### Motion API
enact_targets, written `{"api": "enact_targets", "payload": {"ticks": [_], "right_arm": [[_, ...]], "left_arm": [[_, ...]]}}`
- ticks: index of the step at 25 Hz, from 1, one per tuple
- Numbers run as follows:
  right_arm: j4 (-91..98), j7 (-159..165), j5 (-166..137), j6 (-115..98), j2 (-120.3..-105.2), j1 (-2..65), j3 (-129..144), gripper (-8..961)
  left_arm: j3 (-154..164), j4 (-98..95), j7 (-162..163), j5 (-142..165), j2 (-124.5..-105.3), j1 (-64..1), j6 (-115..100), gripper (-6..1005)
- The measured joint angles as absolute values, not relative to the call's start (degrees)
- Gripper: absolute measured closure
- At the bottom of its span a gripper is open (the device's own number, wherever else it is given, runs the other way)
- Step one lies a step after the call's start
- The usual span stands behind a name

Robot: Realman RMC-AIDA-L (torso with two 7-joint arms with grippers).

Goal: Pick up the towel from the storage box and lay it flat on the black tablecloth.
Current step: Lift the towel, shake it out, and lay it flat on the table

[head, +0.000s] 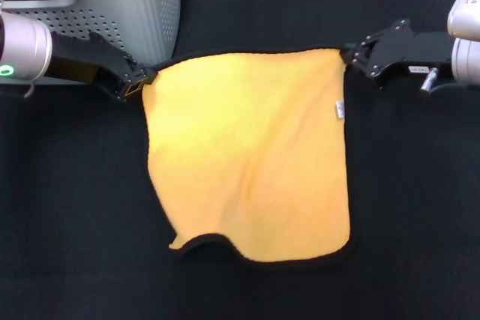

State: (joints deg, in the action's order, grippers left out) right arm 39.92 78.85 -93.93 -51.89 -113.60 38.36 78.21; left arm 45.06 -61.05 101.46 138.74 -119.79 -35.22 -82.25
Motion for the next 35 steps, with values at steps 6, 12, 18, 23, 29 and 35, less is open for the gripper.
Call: {"api": "enact_targets", "payload": {"ticks": [6,12,18,23,29,35], "right_arm": [[40.66,78.88,-95.04,-49.16,-113.23,38.38,78.22,937],[42.00,78.87,-97.33,-48.78,-113.59,38.73,78.16,937],[50.52,78.84,-97.55,-49.31,-115.23,33.73,78.24,936],[64.47,79.93,-94.68,-54.58,-115.54,24.33,78.16,936],[73.96,80.76,-87.99,-65.57,-115.81,18.66,75.17,936],[78.53,81.93,-83.01,-78.66,-116.03,13.42,71.79,936]], "left_arm": [[45.26,-61.09,101.47,138.20,-119.80,-35.12,-82.06,974],[45.57,-61.19,101.42,136.31,-119.78,-35.18,-81.00,974],[45.83,-66.94,101.08,127.78,-119.72,-31.11,-82.30,973],[46.27,-71.38,100.21,116.31,-119.23,-27.19,-88.33,973],[46.12,-79.61,99.89,106.72,-119.42,-21.13,-97.11,973],[44.57,-81.84,99.82,95.49,-118.78,-16.14,-105.30,972]]}}
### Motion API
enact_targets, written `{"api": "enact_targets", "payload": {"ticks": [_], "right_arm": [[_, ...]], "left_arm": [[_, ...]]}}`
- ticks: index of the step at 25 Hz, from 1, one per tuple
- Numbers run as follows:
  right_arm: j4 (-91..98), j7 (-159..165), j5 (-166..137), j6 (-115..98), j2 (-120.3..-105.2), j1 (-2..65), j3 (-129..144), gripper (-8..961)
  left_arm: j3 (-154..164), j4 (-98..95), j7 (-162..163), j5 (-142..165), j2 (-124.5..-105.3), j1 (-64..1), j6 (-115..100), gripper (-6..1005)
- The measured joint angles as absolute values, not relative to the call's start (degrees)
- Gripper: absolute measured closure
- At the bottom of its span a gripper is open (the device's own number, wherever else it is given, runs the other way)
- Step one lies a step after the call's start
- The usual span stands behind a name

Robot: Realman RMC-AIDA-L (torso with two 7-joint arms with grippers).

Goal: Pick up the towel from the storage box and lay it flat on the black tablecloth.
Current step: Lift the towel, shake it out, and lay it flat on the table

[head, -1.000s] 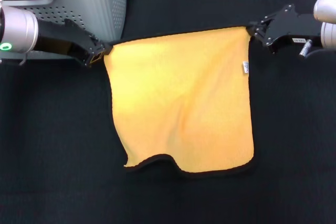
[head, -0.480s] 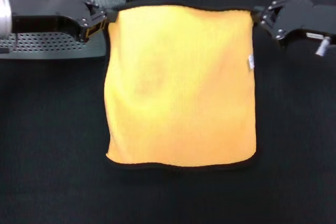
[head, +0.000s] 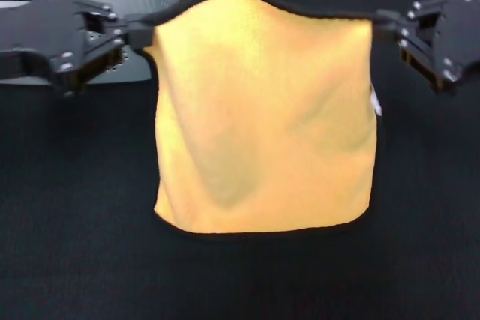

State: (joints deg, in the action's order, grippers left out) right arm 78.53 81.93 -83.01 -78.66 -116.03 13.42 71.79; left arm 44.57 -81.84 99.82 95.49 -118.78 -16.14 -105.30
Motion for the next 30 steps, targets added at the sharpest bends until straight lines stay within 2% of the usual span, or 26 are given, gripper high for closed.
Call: {"api": "enact_targets", "payload": {"ticks": [5,10,17,20,25,30], "right_arm": [[79.22,85.92,-78.14,-92.11,-116.07,11.85,67.42,936],[79.95,87.64,-75.94,-98.67,-116.20,11.20,66.82,936],[82.20,89.01,-74.16,-100.91,-116.19,10.23,70.25,936],[79.30,88.48,-76.11,-97.18,-116.17,11.62,72.07,936],[66.77,84.95,-81.64,-85.32,-115.94,18.78,76.46,936],[54.67,80.34,-84.25,-75.95,-115.88,25.48,77.25,936]], "left_arm": [[39.08,-83.88,100.78,88.47,-117.35,-11.69,-114.58,972],[39.12,-84.29,101.03,79.83,-114.86,-5.28,-116.34,972],[41.23,-87.41,101.19,78.04,-114.08,0.25,-116.47,972],[40.45,-86.97,101.31,82.69,-115.05,-1.35,-116.24,972],[33.78,-81.22,100.51,99.28,-117.93,-10.55,-114.62,971],[32.46,-74.20,99.08,116.33,-118.62,-20.31,-108.04,971]]}}
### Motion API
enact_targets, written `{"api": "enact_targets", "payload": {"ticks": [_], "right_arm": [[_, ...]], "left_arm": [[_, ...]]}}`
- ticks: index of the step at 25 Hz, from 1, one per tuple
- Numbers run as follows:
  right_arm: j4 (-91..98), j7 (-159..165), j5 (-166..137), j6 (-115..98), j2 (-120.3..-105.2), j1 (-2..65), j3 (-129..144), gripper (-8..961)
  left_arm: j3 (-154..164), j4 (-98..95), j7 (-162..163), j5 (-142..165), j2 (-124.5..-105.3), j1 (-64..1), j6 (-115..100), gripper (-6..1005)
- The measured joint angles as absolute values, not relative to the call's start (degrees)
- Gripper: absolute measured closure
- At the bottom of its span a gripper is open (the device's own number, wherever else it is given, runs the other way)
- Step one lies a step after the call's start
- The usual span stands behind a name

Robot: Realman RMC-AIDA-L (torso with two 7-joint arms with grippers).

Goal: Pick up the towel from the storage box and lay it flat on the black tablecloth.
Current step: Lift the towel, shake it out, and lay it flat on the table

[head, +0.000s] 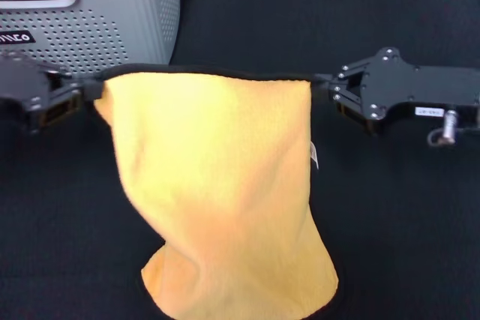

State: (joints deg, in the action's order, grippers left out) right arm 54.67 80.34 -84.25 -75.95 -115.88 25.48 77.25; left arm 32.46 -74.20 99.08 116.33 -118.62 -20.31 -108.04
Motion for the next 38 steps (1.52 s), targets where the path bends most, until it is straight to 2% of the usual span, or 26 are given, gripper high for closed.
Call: {"api": "enact_targets", "payload": {"ticks": [1,3,11,19,24,30,38], "right_arm": [[52.92,79.43,-84.32,-74.33,-115.84,26.40,77.26,936],[49.98,77.78,-84.35,-71.17,-115.68,27.81,77.27,936],[48.95,74.66,-87.39,-62.04,-115.26,28.74,76.79,936],[48.73,73.84,-88.53,-56.97,-113.75,29.83,76.48,936],[48.94,74.02,-89.93,-55.42,-113.66,29.96,76.06,936],[49.18,74.08,-93.34,-52.15,-114.48,29.95,76.00,936],[50.67,72.86,-93.42,-49.93,-113.64,30.11,75.95,937]], "left_arm": [[32.46,-74.20,99.08,116.33,-118.62,-20.31,-108.04,971],[32.56,-67.70,98.36,125.29,-118.44,-26.08,-101.50,971],[35.48,-63.37,98.78,134.49,-118.95,-32.71,-92.88,971],[42.83,-63.01,100.69,135.57,-119.30,-33.32,-86.19,970],[42.92,-63.25,100.64,135.62,-119.57,-33.32,-85.42,970],[43.59,-64.34,100.49,134.59,-119.71,-33.22,-85.28,970],[50.10,-68.27,102.02,129.41,-119.85,-32.56,-85.19,969]]}}
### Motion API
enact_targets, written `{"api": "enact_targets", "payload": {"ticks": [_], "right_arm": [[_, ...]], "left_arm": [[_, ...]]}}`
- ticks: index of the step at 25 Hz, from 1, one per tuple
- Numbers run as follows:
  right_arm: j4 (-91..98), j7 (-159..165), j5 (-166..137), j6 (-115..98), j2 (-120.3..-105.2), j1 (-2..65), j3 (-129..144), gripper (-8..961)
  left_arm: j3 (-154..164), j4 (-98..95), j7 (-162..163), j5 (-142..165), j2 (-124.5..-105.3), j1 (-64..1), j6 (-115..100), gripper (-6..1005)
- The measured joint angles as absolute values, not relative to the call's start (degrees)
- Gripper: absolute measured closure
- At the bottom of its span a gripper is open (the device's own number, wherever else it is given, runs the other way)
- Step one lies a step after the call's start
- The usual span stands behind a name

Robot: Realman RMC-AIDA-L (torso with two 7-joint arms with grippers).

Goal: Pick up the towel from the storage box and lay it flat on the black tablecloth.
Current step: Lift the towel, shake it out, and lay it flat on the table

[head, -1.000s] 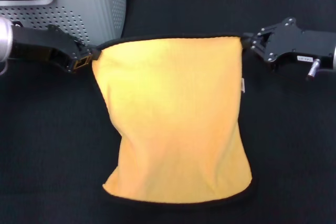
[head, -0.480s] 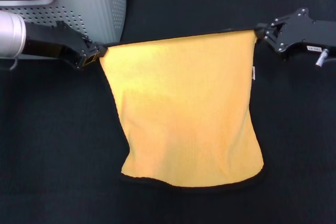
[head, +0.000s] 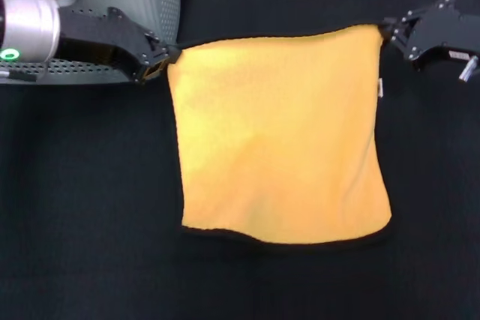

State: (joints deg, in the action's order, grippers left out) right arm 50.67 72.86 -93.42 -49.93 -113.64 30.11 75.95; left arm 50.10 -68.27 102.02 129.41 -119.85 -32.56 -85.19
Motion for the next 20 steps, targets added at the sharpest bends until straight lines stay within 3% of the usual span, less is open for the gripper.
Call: {"api": "enact_targets", "payload": {"ticks": [7,13,20], "right_arm": [[49.39,71.60,-94.01,-49.52,-113.36,33.19,75.85,937],[46.56,71.25,-96.57,-48.23,-115.21,34.11,75.91,936],[44.69,71.09,-96.63,-47.80,-115.53,34.42,76.07,934]], "left_arm": [[51.67,-68.65,103.60,131.38,-119.66,-33.71,-81.35,969],[51.73,-67.22,104.28,135.19,-119.79,-33.69,-79.27,969],[52.38,-65.28,104.33,135.70,-119.79,-33.62,-78.46,969]]}}
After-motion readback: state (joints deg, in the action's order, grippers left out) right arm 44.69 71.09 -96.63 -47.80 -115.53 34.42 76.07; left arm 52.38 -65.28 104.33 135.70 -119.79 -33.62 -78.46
